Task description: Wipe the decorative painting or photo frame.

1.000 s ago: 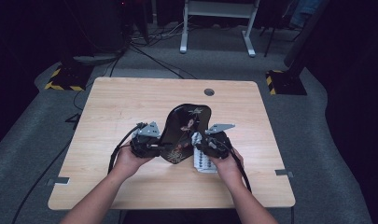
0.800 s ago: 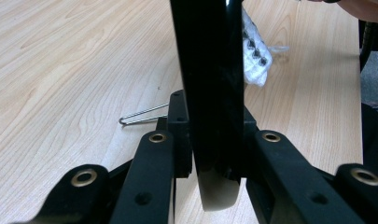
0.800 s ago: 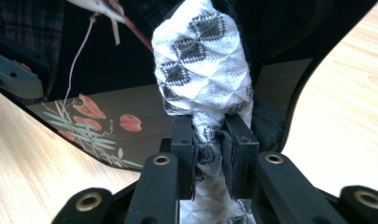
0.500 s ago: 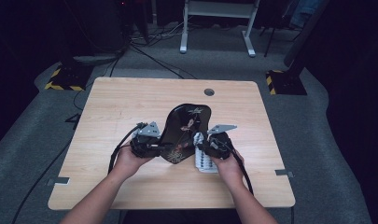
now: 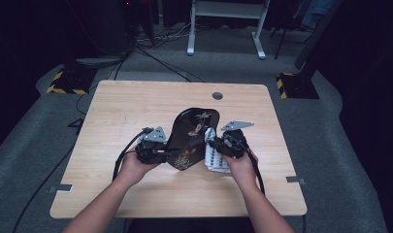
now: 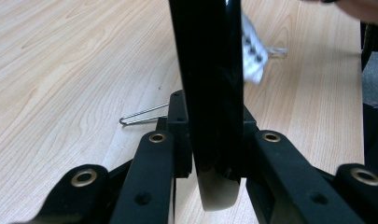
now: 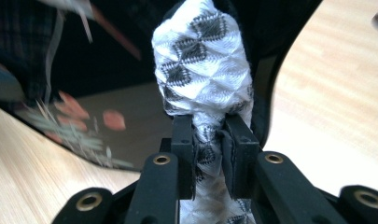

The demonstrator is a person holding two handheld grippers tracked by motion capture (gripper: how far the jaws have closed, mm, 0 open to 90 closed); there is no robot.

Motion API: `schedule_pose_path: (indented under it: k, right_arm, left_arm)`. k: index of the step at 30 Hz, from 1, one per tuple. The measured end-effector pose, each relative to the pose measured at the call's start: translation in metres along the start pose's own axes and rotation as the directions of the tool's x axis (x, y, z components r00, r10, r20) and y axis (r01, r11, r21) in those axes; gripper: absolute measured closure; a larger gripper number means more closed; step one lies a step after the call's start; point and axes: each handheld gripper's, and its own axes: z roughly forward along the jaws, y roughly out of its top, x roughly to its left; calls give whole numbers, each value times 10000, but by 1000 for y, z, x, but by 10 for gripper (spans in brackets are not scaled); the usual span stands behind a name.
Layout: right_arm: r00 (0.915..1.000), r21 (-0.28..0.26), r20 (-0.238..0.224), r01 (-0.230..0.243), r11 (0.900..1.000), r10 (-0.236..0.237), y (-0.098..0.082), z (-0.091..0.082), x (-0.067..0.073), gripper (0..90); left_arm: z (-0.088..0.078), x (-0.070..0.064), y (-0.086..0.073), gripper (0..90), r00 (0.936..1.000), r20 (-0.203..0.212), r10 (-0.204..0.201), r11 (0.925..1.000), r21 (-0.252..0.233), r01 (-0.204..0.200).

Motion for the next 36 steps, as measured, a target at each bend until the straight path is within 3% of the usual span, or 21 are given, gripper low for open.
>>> schedule_pose_path:
  k: [4, 6, 8, 13, 16, 19, 22, 25, 32, 36]
  right_arm:
    - [10000, 590, -88, -21, 9983, 26, -17, 17, 1, 772]
    - [10000, 669, -86, 14, 9978, -8, -15, 15, 2, 771]
    - [9999, 609, -50, 114, 9981, -111, -12, 13, 2, 772]
    - [9998, -177, 169, 132, 9998, -129, 12, -9, -3, 771]
    - [9998, -248, 162, 104, 9996, -100, 11, -9, -4, 772]
    - [9999, -68, 152, 56, 10000, -55, 5, -4, -3, 772]
    - [9999, 515, 82, 86, 9986, -91, -9, 10, -3, 771]
    - [9998, 639, 105, 136, 9979, -143, -7, 9, -2, 771]
    - [9989, -176, 404, 229, 9996, -222, 20, -15, -7, 771]
    - [9989, -311, 448, 161, 9994, -147, 22, -19, -10, 771]
  left_arm:
    - [0, -1, 0, 772, 10000, -13, -17, 10000, -3, 17]
    - [0, 0, 0, 772, 10000, -17, -14, 10000, -1, 14]
    - [0, 0, 0, 772, 10000, -23, -11, 10000, 1, 11]
    - [0, 0, 0, 772, 10000, -13, -14, 10000, 7, 14]
    - [0, -1, 0, 772, 10000, -17, -10, 10000, 20, 10]
    - [0, -1, 1, 770, 10000, -3, -22, 10000, 27, 22]
    - [1, -1, 1, 770, 10000, -5, -2, 10000, 43, 2]
    - [1, -1, 1, 771, 10000, -7, -3, 10000, 52, 3]
    - [1, 0, 1, 770, 10000, 23, -8, 10000, 36, 8]
    - [1, -1, 1, 770, 10000, 12, -2, 10000, 50, 2]
